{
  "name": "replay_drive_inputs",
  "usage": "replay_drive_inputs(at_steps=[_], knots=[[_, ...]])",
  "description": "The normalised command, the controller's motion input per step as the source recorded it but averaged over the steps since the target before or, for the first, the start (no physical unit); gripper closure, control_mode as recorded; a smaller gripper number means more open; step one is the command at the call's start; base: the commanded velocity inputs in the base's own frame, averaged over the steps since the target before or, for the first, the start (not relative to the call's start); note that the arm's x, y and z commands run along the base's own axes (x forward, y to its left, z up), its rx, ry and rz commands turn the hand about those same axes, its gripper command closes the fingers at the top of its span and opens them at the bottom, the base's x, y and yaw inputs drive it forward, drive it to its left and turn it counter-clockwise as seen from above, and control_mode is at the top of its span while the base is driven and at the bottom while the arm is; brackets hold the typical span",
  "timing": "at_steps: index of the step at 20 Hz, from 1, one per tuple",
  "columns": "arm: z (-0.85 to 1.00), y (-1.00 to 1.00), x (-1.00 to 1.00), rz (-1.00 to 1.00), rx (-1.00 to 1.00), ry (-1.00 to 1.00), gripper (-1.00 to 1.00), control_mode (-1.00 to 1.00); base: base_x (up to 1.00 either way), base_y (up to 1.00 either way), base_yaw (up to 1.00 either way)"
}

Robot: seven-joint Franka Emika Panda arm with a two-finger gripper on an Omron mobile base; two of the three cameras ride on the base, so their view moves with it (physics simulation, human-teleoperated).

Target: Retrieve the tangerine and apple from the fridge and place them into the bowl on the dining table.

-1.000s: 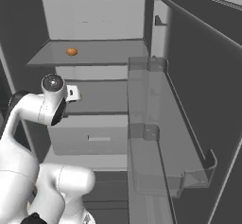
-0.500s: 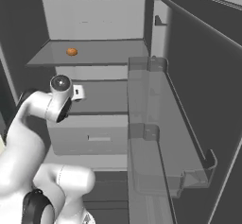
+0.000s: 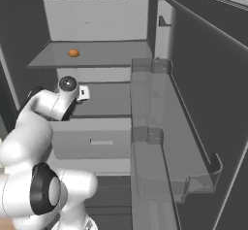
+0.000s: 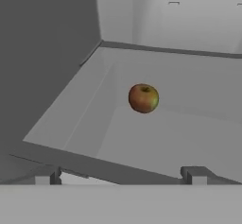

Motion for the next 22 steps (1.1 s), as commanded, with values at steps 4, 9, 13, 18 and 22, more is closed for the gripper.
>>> replay_drive_inputs(at_steps=[4, 9, 13, 18, 22], knots=[[-0.22, 0.15, 0.4, 0.0, 0.0, 0.0, -1.0, -1.0, 0.0, 0.0, 0.0], [-0.21, 0.15, 0.41, 0.0, 0.0, 0.0, -1.0, -1.0, 0.0, 0.0, 0.0], [-0.19, 0.11, 0.42, 0.0, 0.0, 0.0, -1.0, -1.0, 0.0, 0.0, 0.0], [-0.2, 0.03, 0.32, 0.0, 0.0, 0.0, -1.0, -1.0, 0.0, 0.0, 0.0], [-0.19, 0.01, 0.29, 0.0, 0.0, 0.0, -1.0, -1.0, 0.0, 0.0, 0.0]])
